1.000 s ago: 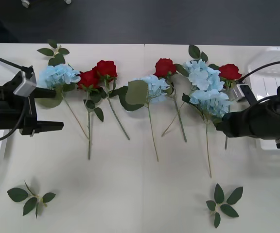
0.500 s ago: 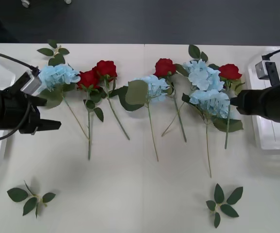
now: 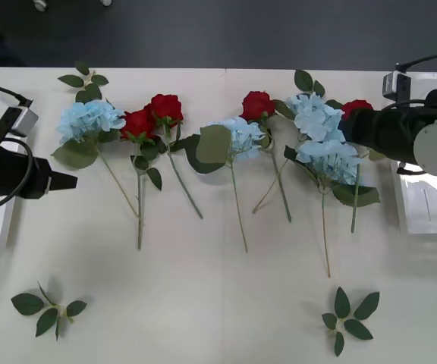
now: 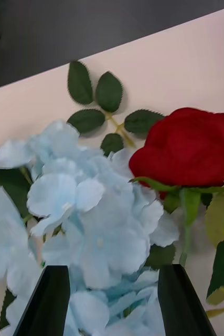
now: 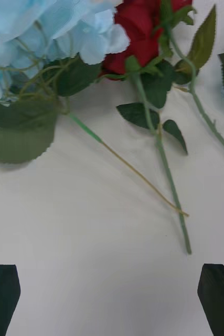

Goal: Put the red flowers into the right box and the blue flowers into the left box

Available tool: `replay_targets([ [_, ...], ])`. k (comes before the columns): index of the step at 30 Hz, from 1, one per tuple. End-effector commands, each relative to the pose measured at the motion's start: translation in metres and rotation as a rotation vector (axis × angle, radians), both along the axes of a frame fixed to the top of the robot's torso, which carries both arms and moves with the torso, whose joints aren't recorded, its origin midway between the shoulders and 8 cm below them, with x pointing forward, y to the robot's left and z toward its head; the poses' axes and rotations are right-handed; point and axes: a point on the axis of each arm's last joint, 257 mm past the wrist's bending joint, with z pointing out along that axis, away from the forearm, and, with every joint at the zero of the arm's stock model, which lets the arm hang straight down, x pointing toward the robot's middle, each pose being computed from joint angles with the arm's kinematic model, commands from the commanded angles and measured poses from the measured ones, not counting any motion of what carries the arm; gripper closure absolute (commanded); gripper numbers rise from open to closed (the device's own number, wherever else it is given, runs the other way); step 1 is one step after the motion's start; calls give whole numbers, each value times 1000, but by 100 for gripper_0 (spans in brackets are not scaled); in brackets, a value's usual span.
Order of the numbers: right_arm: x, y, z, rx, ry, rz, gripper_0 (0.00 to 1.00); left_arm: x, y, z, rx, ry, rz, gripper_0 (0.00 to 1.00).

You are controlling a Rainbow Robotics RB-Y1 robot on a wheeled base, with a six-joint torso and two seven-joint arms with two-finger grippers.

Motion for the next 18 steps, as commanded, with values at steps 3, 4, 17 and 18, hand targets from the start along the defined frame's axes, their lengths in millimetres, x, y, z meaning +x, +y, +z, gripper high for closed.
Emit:
replay_targets([
  [3,19,-32,27,13,-51,-125,51,14,9,14,-58,9,230,0],
  [4,20,-41,26,-7,-53,-150,51,17,10,12,-67,12,273,0],
  [17,1,-91,-23,-195,100,-214,37,45,-1,1,-187,13,617,0],
  [18,2,-92,-26,-212,100,-206,26,47,-2,-1,-194,14,641,0],
])
